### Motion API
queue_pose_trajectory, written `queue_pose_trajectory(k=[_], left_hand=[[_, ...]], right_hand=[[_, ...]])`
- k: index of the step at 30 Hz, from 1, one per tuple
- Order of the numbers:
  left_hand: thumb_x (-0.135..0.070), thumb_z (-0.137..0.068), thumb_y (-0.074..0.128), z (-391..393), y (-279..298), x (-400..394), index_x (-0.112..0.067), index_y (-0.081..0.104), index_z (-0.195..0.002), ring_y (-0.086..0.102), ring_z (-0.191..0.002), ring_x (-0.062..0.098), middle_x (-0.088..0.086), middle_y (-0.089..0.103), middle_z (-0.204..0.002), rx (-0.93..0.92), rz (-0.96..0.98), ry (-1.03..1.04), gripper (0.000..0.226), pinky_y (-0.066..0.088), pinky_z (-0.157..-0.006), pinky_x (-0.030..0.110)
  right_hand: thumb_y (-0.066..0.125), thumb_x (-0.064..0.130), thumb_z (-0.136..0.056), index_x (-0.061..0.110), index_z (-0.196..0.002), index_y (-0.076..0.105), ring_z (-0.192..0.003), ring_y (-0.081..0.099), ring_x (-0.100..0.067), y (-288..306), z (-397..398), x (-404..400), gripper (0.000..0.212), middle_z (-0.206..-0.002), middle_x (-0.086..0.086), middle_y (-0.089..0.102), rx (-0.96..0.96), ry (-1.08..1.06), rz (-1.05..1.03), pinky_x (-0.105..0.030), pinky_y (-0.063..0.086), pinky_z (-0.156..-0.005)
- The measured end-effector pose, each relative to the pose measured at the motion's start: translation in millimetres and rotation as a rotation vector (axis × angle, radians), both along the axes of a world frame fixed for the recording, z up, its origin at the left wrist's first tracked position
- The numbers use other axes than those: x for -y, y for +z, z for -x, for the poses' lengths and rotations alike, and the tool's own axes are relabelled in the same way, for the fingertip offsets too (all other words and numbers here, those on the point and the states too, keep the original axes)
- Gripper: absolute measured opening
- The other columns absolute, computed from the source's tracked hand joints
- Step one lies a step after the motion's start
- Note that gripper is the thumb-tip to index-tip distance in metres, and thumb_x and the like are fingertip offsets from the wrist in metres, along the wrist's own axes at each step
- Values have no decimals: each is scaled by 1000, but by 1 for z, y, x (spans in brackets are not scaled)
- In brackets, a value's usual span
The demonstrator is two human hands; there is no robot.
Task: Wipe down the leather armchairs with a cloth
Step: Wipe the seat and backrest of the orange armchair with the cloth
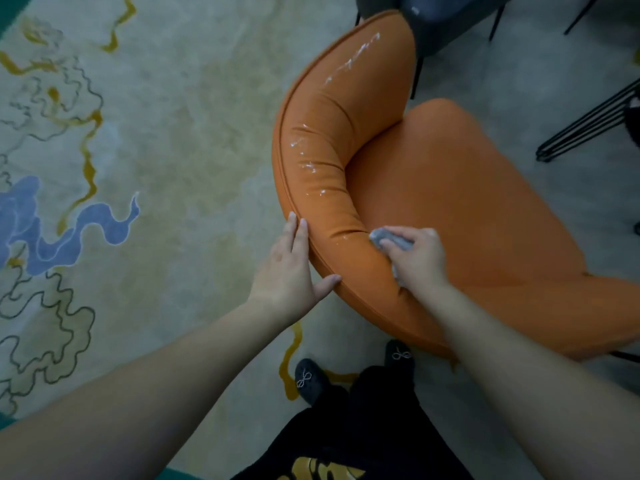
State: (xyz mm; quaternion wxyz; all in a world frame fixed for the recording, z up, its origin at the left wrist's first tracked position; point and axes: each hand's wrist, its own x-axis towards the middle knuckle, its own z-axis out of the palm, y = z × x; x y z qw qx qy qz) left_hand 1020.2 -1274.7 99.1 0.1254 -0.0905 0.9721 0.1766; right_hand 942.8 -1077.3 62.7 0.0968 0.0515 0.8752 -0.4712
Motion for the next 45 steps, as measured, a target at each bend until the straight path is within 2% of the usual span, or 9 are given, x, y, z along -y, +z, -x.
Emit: queue_pose_trajectory(k=[6, 10, 15, 20, 24, 31, 36, 41, 45], left_hand=[[-73, -70, 58, 10, -7, 10, -14, -1, -153, 6, -148, 17, 0, -5, -162, -21, -76, 71, 118, 17, -115, 31], [-71, -67, 65, 26, -7, 21, -13, -3, -153, 3, -148, 16, 0, -4, -162, 8, -134, 146, 124, 9, -110, 25], [-58, -65, 78, 43, -4, 29, -11, -4, -153, 5, -148, 16, 4, -1, -162, 41, -203, 141, 129, 9, -114, 26], [-49, -64, 84, 56, -3, 33, -15, -3, -154, 30, -141, 24, 5, 13, -160, 97, -290, 217, 129, 34, -112, 44], [-41, -63, 86, 65, -13, 33, -14, -7, -153, 30, -141, 22, 7, 17, -159, 69, -373, 289, 132, 30, -113, 33], [-48, -59, 86, 71, -17, 42, -32, -11, -151, 23, -142, 12, 0, 15, -159, 40, -528, 328, 135, 30, -111, 32], [-48, -56, 87, 86, -18, 50, -31, -8, -152, 24, -128, -2, -3, 19, -157, 31, -559, 311, 136, 28, -101, 20], [-72, -41, 76, 103, -13, 66, -36, -13, -150, 24, -140, 8, -7, 12, -159, 103, -554, 253, 145, 36, -110, 38], [-70, -42, 77, 117, -15, 77, -31, -16, -150, 22, -143, 14, -1, 11, -160, 110, -522, 195, 148, 27, -110, 29]], right_hand=[[74, 18, -82, 28, -108, 71, -75, 50, 14, 5, -14, 40, 28, -95, 8, 42, -98, 294, 123, -2, 43, -62], [68, 16, -87, 21, -99, 72, -38, 51, -3, 2, 21, 30, 14, -108, -8, 47, 73, 12, 113, -16, 42, -35], [76, 20, -80, 37, -97, 69, -73, 54, 9, 10, 11, 42, 26, -93, 7, 46, -7, 345, 190, -6, 47, -62], [69, 21, -86, 15, -107, 72, -55, 60, -16, 1, 45, 23, 21, -96, -14, 61, 164, 103, 119, -20, 48, -46], [74, 20, -82, 23, -105, 71, -82, 55, 12, 9, 45, 55, 24, -102, 2, 52, 49, 166, 273, -1, 41, -72], [68, 11, -85, 15, -103, 71, -61, 63, -2, -9, 84, 56, 19, -91, -9, 65, 117, -95, 290, -14, 51, -56], [77, 18, -77, 29, -107, 71, -86, 49, 14, -6, 70, 93, 31, -98, 8, 43, 11, 329, 307, -3, 42, -79], [73, 16, -82, 23, -106, 70, -82, 57, 7, -13, 107, 74, 25, -110, -7, 49, 55, -12, 192, 2, 39, -66], [77, 22, -76, 46, -100, 66, -86, 51, 8, -3, 84, 99, 36, -98, 9, 43, -57, 352, 308, -4, 43, -76]])
